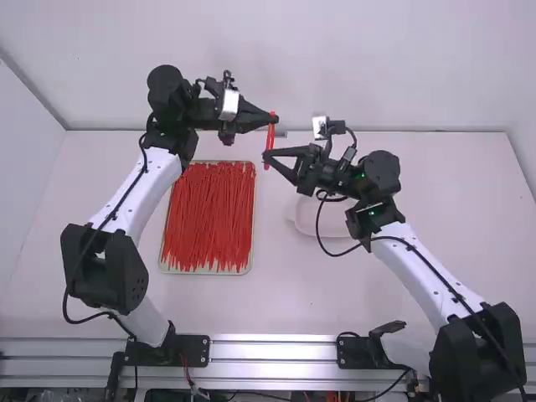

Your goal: Fasten the cable tie

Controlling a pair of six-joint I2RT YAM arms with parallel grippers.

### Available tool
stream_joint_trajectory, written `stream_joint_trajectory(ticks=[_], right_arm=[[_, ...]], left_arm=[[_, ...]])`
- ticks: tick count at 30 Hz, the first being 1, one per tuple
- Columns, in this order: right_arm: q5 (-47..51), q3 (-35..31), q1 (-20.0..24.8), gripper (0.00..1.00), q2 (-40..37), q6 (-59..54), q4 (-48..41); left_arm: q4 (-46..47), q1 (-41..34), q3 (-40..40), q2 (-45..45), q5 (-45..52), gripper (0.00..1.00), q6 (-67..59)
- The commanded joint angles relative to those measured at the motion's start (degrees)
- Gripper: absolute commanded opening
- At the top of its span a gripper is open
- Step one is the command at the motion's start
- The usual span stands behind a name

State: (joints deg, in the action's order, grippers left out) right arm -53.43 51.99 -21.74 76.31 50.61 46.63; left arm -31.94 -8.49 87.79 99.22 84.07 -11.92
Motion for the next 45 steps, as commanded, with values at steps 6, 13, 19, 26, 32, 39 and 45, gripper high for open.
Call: stream_joint_trajectory(ticks=[6,13,19,26,32,39,45], right_arm=[[-0.02,-0.28,-0.02,0.0,-0.66,0.57,-0.79],[1.01,-0.28,0.04,0.0,-0.66,-0.07,-1.03],[0.85,-0.28,1.33,0.0,-0.66,0.37,-1.05],[0.96,-0.28,1.36,0.0,-0.63,0.37,-1.05],[0.98,-0.28,0.31,0.0,-0.55,0.15,-1.05],[1.01,-0.28,0.68,0.0,-0.55,0.17,-1.05],[1.03,-0.28,0.68,0.0,-0.55,0.17,-1.07]], left_arm=[[-4.11,-0.11,0.92,-0.07,5.66,0.02,-1.44],[-3.65,-0.13,0.92,-0.07,5.66,0.02,-1.22],[-3.67,-0.15,0.92,-0.07,5.66,0.02,-1.2],[-4.13,-0.13,0.92,-0.07,5.55,0.02,-1.57],[-5.03,-0.2,0.92,-0.07,5.33,0.02,-1.42],[-5.01,-0.22,0.92,-0.07,5.53,0.02,-1.44],[-5.33,-0.28,0.92,-0.07,5.49,0.02,-1.42]])
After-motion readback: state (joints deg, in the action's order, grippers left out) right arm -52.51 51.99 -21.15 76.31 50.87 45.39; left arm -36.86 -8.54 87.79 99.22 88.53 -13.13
